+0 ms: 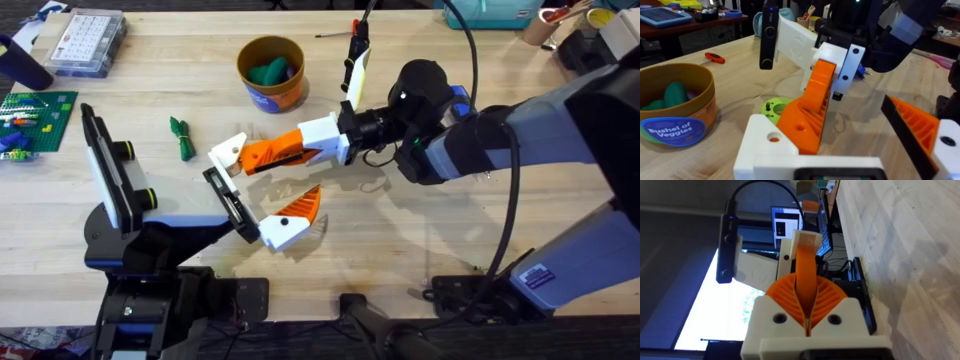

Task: Pick up the gripper from the table and insert it into the empty holder that is missing its gripper. Then pick up a screw, insert it into the mounting hole, and use the screwdriver to tighten it. Finally, clean up the table by picking up the vegetable and placing it into the bucket.

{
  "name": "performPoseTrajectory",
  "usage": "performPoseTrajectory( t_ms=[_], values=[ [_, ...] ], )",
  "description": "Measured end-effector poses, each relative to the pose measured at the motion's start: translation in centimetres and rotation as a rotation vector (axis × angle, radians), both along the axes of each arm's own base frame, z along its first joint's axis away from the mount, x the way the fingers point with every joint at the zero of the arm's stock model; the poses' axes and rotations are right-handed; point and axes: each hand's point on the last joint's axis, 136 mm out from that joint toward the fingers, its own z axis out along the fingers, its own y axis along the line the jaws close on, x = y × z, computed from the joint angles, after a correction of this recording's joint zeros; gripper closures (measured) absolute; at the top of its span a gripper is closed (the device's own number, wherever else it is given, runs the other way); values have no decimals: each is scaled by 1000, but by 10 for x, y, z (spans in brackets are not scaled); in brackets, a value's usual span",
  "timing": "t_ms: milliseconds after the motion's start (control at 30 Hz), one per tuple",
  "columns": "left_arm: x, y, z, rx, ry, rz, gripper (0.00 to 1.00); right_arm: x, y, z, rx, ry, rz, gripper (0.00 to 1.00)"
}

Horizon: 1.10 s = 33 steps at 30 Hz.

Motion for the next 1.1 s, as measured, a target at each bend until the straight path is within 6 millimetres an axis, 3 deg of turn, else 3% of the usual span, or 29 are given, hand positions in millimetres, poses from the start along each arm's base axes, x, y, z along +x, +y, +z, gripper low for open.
performPoseTrajectory(
  t_ms=[733, 1100],
  values=[
    [-5, -2, -1, -14, 32, -30, 8, 10, -3, -2, -18, 61, -42, 988],
    [0, 2, -1, -23, 49, 5, 8, 18, 8, -2, -81, 126, 1, 988]
  ],
)
